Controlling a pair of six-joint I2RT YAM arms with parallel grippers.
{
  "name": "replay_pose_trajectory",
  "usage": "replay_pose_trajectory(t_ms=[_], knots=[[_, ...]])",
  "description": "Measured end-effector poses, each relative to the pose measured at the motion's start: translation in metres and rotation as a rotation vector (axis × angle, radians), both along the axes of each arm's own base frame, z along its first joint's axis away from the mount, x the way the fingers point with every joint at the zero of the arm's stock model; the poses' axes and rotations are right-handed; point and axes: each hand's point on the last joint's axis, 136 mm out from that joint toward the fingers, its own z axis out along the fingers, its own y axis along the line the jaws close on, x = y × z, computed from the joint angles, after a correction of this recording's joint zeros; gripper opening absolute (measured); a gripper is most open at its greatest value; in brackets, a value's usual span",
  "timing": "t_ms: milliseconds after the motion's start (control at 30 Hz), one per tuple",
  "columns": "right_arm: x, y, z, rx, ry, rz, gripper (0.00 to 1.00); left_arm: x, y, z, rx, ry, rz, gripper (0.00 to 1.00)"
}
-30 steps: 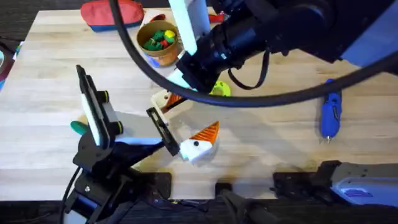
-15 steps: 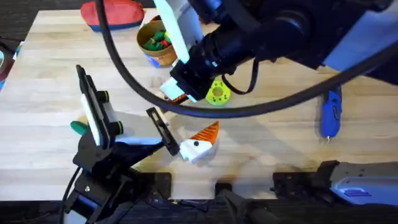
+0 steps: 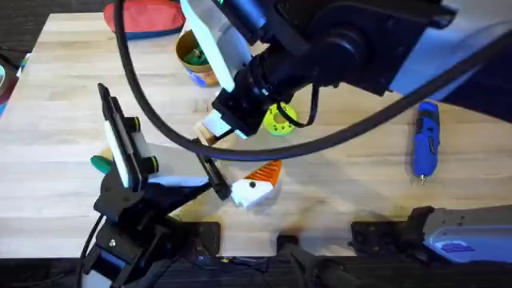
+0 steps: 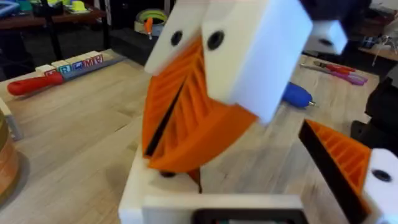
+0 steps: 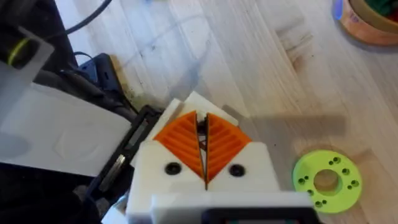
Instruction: Pick up the gripper from the table and insert it into the empty holder that is missing its gripper. Then pick up a screw, insert it into the mounting hole, and use the screwdriver to tighten it. Finally, clean up the table by picking up the vegetable and placing it into the bucket.
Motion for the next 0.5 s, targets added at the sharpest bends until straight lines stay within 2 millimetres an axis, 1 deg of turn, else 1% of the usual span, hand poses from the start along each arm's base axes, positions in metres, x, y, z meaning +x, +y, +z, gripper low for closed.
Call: replay_pose_trajectory(t_ms=[133, 167, 233, 300, 367, 433, 500], knots=[[-0.0007, 0.0003, -0.0001, 0.000, 0.000, 0.002, 0.004, -0.0001, 0.0000, 0.0000, 0.000, 0.000, 0.000, 0.987], [-0.0009, 0.0005, -0.0001, 0.001, 0.004, -0.002, 0.067, -0.0002, -0.0001, 0.0000, 0.000, 0.000, -0.001, 0.988], [-0.0003, 0.0012, 0.0006, 0.004, 0.000, 0.000, 0.312, -0.0004, -0.0003, -0.0001, 0.000, 0.001, -0.003, 0.988], [0.0001, 0.0019, 0.0013, 0.008, -0.004, 0.001, 0.506, -0.0005, -0.0003, -0.0001, 0.000, 0.001, -0.003, 0.988], [0.0024, 0.0016, 0.0017, 0.007, -0.011, -0.007, 0.655, -0.0005, -0.0003, 0.0000, 0.000, 0.000, -0.003, 0.987], [0.0058, -0.0004, 0.0018, 0.004, -0.016, -0.017, 0.740, -0.0005, -0.0003, -0.0001, 0.000, 0.001, -0.003, 0.988], [0.0079, -0.0027, 0.0039, 0.007, -0.018, -0.025, 0.768, -0.0006, -0.0004, 0.0000, 0.000, 0.000, -0.004, 0.987]])
